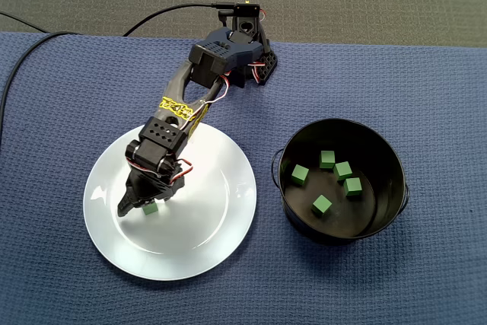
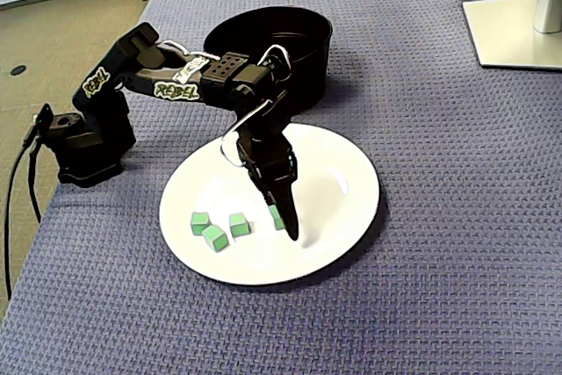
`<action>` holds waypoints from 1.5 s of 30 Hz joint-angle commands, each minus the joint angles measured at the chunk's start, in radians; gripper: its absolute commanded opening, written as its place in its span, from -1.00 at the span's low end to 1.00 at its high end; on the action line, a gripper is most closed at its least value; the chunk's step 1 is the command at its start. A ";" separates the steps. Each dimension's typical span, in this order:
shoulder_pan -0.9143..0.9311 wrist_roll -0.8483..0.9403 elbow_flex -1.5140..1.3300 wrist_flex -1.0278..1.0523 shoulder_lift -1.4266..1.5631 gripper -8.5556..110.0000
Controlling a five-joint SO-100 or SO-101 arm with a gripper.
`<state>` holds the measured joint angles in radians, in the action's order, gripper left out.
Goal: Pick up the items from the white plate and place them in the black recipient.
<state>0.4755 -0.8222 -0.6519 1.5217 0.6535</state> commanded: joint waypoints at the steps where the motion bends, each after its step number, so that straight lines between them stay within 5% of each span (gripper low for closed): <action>1: 0.046 -0.002 0.025 -0.009 0.006 -0.49; 6: 0.083 -0.005 0.028 -0.032 0.003 -0.85; 15: 0.075 0.028 0.103 -0.014 -0.012 -0.86; 20: 0.064 0.034 0.112 0.017 -0.011 -0.16; 30: 0.021 0.057 0.133 0.000 -0.008 -0.22; 41: 0.009 0.058 0.138 0.018 -0.026 -0.57; 45: 0.026 0.077 0.147 0.012 -0.028 -0.83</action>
<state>0.4893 -0.7685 -0.5584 1.5263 0.6090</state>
